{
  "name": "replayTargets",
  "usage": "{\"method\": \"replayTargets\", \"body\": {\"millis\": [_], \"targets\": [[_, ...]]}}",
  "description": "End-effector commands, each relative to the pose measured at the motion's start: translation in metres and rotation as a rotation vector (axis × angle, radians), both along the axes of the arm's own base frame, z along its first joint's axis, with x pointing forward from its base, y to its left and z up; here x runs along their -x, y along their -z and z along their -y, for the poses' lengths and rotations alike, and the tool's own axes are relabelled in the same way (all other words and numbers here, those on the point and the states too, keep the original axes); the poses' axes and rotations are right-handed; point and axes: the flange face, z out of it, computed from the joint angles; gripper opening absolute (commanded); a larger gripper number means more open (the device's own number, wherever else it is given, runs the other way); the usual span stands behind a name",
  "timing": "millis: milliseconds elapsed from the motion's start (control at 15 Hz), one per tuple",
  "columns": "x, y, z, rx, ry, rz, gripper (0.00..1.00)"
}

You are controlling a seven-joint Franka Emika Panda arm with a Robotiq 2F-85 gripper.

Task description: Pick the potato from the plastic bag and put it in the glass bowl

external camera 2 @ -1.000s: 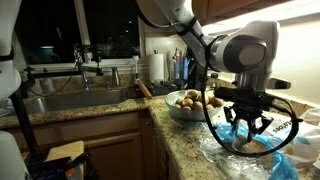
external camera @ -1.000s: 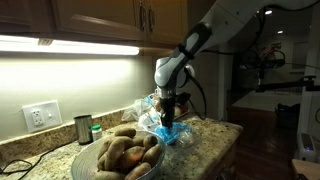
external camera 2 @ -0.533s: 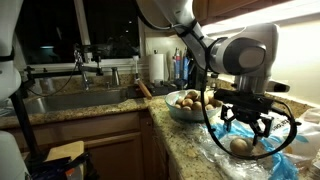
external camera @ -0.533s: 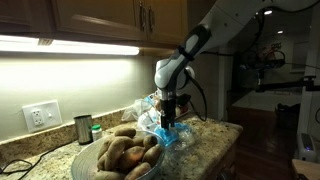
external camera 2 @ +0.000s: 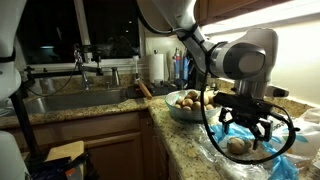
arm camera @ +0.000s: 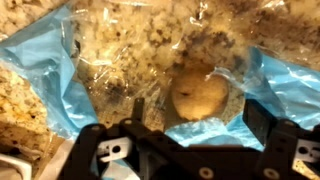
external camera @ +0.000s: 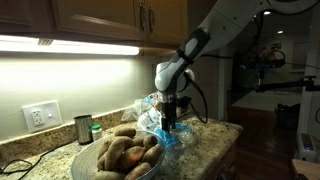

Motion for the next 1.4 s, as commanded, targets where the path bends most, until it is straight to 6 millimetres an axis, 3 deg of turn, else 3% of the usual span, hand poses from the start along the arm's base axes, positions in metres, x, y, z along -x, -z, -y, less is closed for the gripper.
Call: {"method": "replayTargets", "body": {"millis": [0,467,1333], "targets": [[-0.001,-0.003,0.016,-0.001,0.010,-0.011,1.00],[0.001,-0.006,0.039,0.033,0.038,-0.002,1.00],[-0.003,-0.003,0.030,0.005,0.027,-0.008,1.00]]}}
